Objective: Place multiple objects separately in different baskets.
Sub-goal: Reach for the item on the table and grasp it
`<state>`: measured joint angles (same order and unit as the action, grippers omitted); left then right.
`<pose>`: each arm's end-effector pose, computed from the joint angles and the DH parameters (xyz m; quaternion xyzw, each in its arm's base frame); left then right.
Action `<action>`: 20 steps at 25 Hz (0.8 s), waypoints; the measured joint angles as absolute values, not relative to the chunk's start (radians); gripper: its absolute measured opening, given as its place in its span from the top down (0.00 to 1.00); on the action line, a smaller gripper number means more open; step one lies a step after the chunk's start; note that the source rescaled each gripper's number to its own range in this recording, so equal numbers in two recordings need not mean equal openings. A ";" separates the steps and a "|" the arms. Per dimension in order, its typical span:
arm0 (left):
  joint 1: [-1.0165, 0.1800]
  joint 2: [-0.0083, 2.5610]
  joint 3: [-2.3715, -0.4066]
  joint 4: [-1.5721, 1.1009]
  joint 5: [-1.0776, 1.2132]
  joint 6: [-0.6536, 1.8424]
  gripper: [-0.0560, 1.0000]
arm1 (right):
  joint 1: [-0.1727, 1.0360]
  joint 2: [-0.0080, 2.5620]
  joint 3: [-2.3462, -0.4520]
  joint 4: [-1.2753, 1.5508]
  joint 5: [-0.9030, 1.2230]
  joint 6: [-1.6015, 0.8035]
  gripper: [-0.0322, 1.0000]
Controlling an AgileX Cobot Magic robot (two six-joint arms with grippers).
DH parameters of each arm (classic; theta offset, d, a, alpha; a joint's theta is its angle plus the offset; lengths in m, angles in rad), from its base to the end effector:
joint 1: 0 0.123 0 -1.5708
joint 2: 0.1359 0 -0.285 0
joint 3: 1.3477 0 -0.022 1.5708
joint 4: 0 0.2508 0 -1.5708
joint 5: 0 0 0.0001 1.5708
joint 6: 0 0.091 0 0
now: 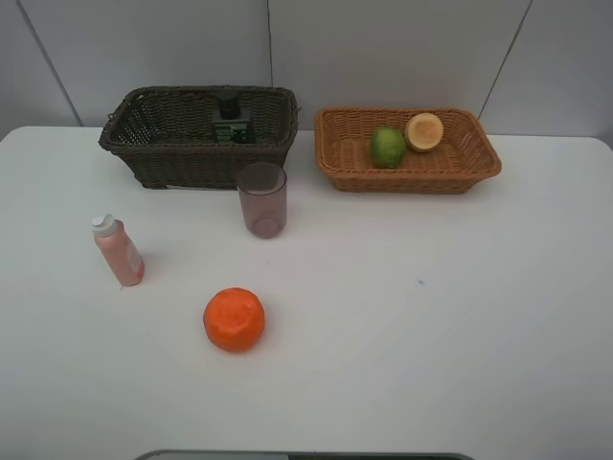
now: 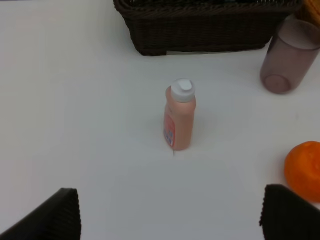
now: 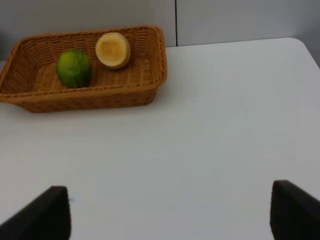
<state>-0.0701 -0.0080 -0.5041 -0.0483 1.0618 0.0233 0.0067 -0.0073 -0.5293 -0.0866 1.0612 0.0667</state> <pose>-0.0069 -0.0034 0.2784 0.0408 0.8491 -0.0364 0.5254 -0.0097 -0.0069 0.2855 0.0278 0.8424 -0.0235 0.5376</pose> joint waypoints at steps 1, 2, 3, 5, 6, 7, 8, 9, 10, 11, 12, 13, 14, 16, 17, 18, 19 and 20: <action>-0.070 -0.008 -0.504 -0.055 1.062 0.023 0.08 | 0.007 -0.007 -0.529 -0.087 1.061 0.067 0.30; -0.070 -0.008 -0.504 -0.058 1.062 0.023 0.08 | 0.007 -0.007 -0.529 -0.087 1.061 0.067 0.30; -0.070 -0.008 -0.504 -0.058 1.062 0.023 0.08 | 0.007 -0.007 -0.529 -0.087 1.061 0.067 0.30; -0.070 -0.003 -0.505 -0.058 1.062 0.023 0.08 | 0.007 -0.007 -0.529 -0.087 1.061 0.067 0.30; -0.070 0.010 -0.509 -0.058 1.059 0.023 0.08 | 0.007 -0.007 -0.529 -0.087 1.061 0.067 0.30; -0.070 0.033 -0.515 -0.058 1.053 0.023 0.08 | 0.007 -0.007 -0.529 -0.087 1.061 0.067 0.30; -0.070 0.063 -0.526 -0.057 1.040 0.023 0.08 | 0.007 -0.007 -0.529 -0.087 1.061 0.067 0.30; -0.070 0.094 -0.543 -0.054 1.031 0.023 0.08 | 0.007 -0.007 -0.529 -0.087 1.061 0.067 0.30; -0.070 0.137 -0.563 -0.049 1.027 0.023 0.08 | 0.007 -0.007 -0.529 -0.087 1.061 0.067 0.30; -0.070 0.188 -0.580 -0.038 1.023 0.024 0.08 | 0.007 -0.007 -0.529 -0.087 1.061 0.067 0.30; -0.070 0.245 -0.602 -0.027 1.020 0.025 0.08 | 0.007 -0.007 -0.529 -0.087 1.061 0.067 0.30; -0.070 0.296 -0.623 -0.019 1.016 0.026 0.08 | 0.007 -0.007 -0.529 -0.087 1.061 0.067 0.30; -0.070 0.359 -0.641 -0.008 1.011 0.027 0.08 | 0.007 -0.007 -0.529 -0.087 1.061 0.067 0.30; -0.070 0.474 -0.678 0.000 0.994 0.029 0.08 | 0.007 -0.007 -0.529 -0.087 1.060 0.067 0.30; -0.070 0.535 -0.696 0.000 0.982 0.030 0.08 | 0.007 -0.007 -0.529 -0.087 1.060 0.067 0.30; -0.070 0.597 -0.710 0.000 0.970 0.030 0.08 | 0.007 -0.007 -0.529 -0.087 1.060 0.067 0.30; -0.070 0.658 -0.725 0.000 0.961 0.030 0.08 | 0.007 -0.007 -0.529 -0.087 1.060 0.067 0.30; -0.070 0.708 -0.738 0.000 0.953 0.032 0.08 | 0.007 -0.007 -0.529 -0.087 1.060 0.067 0.30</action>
